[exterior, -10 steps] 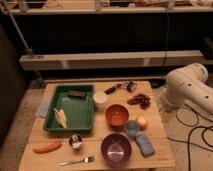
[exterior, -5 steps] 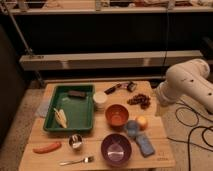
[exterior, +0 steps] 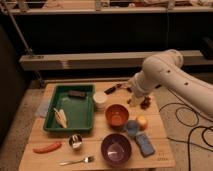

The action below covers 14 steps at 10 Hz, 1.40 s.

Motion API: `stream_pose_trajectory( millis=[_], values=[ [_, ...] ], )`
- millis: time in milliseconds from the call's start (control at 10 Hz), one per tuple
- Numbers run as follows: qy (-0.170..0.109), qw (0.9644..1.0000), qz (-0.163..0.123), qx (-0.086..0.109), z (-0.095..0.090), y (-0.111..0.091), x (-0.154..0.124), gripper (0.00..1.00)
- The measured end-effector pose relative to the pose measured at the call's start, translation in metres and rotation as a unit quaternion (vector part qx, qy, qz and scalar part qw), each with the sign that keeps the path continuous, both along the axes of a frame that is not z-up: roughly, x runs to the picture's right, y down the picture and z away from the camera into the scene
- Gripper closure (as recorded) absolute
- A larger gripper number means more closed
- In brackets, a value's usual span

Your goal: Place eraser in metal cup

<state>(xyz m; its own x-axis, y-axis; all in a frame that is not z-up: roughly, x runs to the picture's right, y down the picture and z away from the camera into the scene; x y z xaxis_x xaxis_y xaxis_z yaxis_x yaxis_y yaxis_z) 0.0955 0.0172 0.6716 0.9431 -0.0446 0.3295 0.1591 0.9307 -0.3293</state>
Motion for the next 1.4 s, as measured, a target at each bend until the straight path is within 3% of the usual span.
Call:
stream_pose_trajectory(
  millis=[300,1000,1200,1400],
  values=[
    [-0.05,0.9986,0.01,0.012,0.011,-0.011,-0.057,0.35],
    [-0.047,0.9987,0.011,0.014,0.012,-0.012,-0.053,0.35],
    [-0.061,0.9978,0.013,0.024,0.013,-0.02,-0.06,0.35],
    [-0.092,0.9951,0.018,0.033,0.026,-0.043,-0.091,0.35]
  ],
)
